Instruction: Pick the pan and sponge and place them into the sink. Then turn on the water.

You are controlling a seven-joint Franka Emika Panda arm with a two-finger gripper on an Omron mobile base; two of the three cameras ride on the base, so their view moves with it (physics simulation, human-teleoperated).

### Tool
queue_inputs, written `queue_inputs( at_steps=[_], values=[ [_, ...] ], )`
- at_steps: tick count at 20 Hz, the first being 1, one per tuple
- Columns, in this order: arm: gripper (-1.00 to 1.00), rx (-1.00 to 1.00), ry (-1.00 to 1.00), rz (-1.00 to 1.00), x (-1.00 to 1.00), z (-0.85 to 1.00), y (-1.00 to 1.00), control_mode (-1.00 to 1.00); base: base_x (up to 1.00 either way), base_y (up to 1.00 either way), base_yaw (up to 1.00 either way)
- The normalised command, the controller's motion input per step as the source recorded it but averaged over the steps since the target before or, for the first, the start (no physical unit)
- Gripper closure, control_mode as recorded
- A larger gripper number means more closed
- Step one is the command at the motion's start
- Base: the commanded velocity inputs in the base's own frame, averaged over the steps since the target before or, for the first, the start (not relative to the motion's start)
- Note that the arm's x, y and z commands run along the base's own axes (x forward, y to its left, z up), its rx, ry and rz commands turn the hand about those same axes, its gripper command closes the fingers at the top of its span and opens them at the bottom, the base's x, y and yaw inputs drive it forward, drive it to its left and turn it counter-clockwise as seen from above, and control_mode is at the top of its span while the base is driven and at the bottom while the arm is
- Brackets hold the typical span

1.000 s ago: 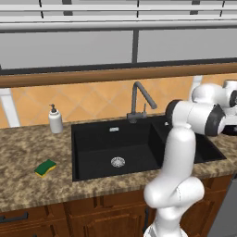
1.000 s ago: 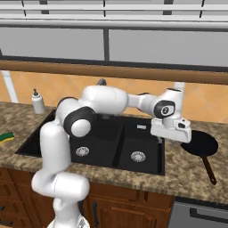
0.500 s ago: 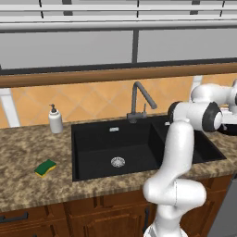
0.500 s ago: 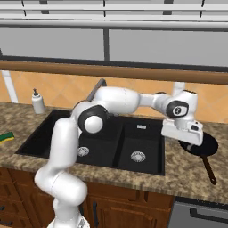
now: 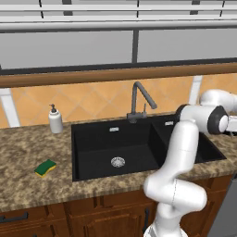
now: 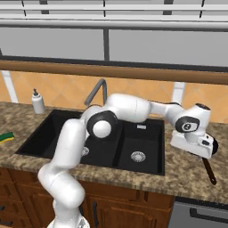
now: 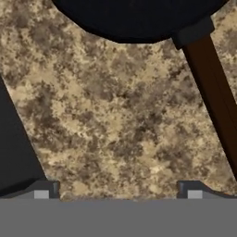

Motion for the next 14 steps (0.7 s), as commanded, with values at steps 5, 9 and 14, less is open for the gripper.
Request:
queue_inputs(
  at_steps=[5,9,14],
  values=[
    [-1.00,-0.02,-0.05,0.02,-0.09,-0.28,-0.36,-1.00,0.00,0.00,0.00],
    [-1.00,-0.03,-0.07,0.09,0.02,0.00,-0.23,-1.00,0.00,0.00,0.00],
    [-1.00,-0.03,-0.02,0.13,0.00,-0.01,-0.36,-1.00,0.00,0.00,0.00]
  ],
)
